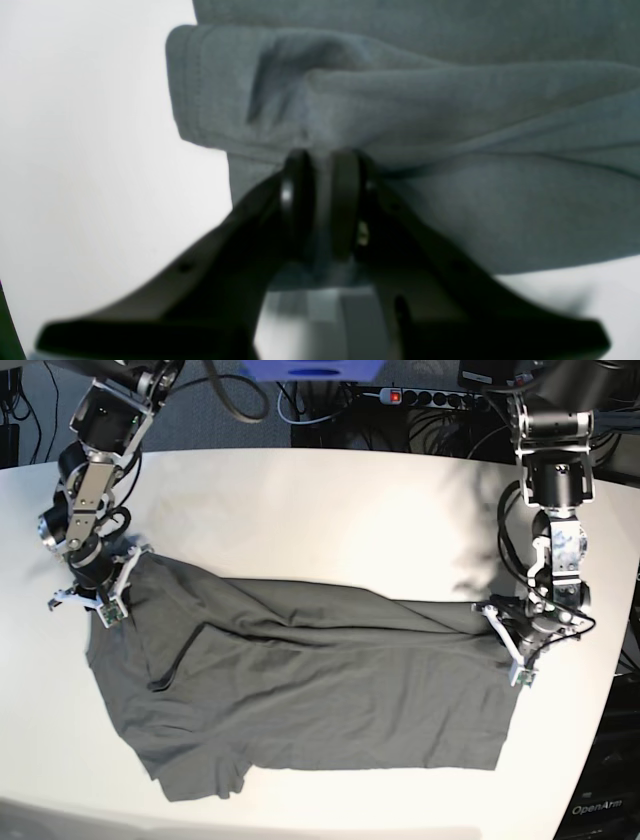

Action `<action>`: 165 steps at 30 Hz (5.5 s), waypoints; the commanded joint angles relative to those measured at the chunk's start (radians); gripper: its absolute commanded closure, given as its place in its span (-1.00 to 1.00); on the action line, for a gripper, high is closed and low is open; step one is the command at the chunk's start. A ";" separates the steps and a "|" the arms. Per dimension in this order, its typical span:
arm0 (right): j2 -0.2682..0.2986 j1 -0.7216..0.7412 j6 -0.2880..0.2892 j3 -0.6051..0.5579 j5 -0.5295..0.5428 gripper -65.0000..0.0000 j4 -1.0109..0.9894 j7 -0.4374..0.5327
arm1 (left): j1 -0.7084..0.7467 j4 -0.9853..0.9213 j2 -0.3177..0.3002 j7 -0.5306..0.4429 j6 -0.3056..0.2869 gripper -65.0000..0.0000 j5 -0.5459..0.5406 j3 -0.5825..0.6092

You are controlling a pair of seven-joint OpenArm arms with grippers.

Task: Fold the T-shirt properly
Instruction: 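Drag the held folded edge away from the shirt hem with both grippers, then hold the folded edge still with both grippers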

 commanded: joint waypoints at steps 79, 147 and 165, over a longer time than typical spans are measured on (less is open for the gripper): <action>-0.044 -0.475 0.003 0.132 -0.023 0.90 0.102 0.144 | 0.546 0.434 -0.069 0.184 -0.116 0.74 -0.003 -0.124; -0.101 -0.516 0.003 0.180 -0.026 0.90 0.243 0.199 | 0.663 0.548 -0.011 0.184 -0.234 0.74 0.006 -0.273; -0.100 -0.484 0.003 0.180 -0.023 0.90 0.384 0.208 | 0.663 0.548 -0.008 0.183 -0.234 0.74 0.006 -0.273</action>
